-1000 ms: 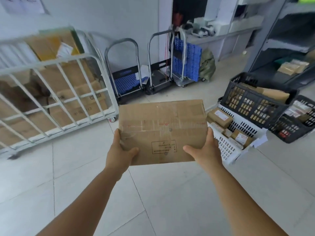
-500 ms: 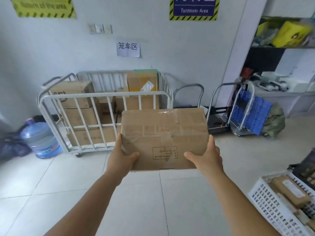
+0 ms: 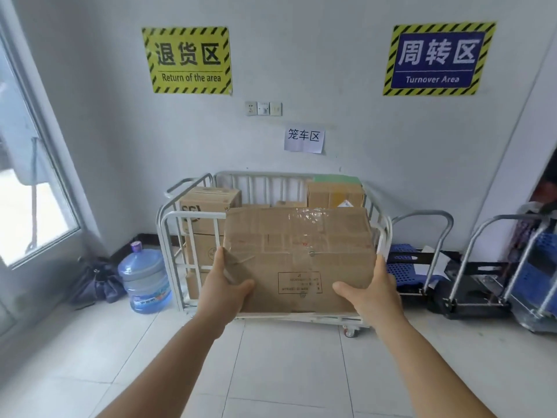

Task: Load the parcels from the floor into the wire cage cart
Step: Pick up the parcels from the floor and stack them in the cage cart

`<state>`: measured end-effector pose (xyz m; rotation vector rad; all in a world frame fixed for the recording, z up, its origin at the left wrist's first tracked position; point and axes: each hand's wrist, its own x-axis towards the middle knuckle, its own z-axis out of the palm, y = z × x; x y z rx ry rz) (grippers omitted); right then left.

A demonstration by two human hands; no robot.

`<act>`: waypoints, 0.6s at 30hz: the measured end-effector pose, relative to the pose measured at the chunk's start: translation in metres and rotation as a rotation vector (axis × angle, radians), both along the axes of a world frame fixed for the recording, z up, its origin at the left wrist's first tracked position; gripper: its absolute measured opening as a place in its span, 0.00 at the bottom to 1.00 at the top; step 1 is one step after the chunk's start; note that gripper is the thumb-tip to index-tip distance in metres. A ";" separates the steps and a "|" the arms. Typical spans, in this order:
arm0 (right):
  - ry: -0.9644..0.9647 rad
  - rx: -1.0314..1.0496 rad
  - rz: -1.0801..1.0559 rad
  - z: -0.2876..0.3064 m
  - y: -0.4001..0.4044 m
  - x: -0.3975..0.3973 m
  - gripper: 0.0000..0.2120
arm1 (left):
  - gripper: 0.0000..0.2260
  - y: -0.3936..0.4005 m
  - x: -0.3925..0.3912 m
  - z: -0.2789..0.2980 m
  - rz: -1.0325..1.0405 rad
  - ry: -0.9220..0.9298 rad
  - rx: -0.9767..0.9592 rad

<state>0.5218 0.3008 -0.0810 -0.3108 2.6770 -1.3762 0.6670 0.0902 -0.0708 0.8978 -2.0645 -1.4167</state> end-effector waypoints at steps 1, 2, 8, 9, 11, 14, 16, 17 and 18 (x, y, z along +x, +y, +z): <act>0.002 -0.003 0.010 0.002 -0.014 -0.006 0.54 | 0.41 -0.012 -0.004 0.002 0.010 -0.001 -0.001; 0.007 -0.007 0.020 0.003 -0.028 -0.013 0.54 | 0.41 -0.024 -0.009 0.004 0.021 -0.003 -0.004; 0.011 -0.004 0.080 0.004 -0.103 -0.071 0.54 | 0.40 -0.095 -0.058 0.006 0.060 0.024 0.005; 0.010 -0.005 0.089 0.005 -0.115 -0.083 0.53 | 0.40 -0.107 -0.070 0.005 0.066 0.027 0.007; 0.009 0.003 0.100 0.005 -0.140 -0.112 0.53 | 0.40 -0.130 -0.095 0.005 0.076 0.022 0.008; 0.009 -0.013 0.132 0.006 -0.179 -0.161 0.54 | 0.39 -0.165 -0.138 0.007 0.095 0.010 0.011; -0.010 -0.016 0.155 0.010 -0.204 -0.194 0.55 | 0.39 -0.185 -0.166 0.012 0.122 -0.001 0.006; -0.008 -0.008 0.168 0.013 -0.216 -0.208 0.55 | 0.39 -0.195 -0.178 0.014 0.135 0.001 0.003; 0.001 -0.008 0.181 0.017 -0.228 -0.221 0.55 | 0.39 -0.206 -0.190 0.016 0.149 0.006 -0.006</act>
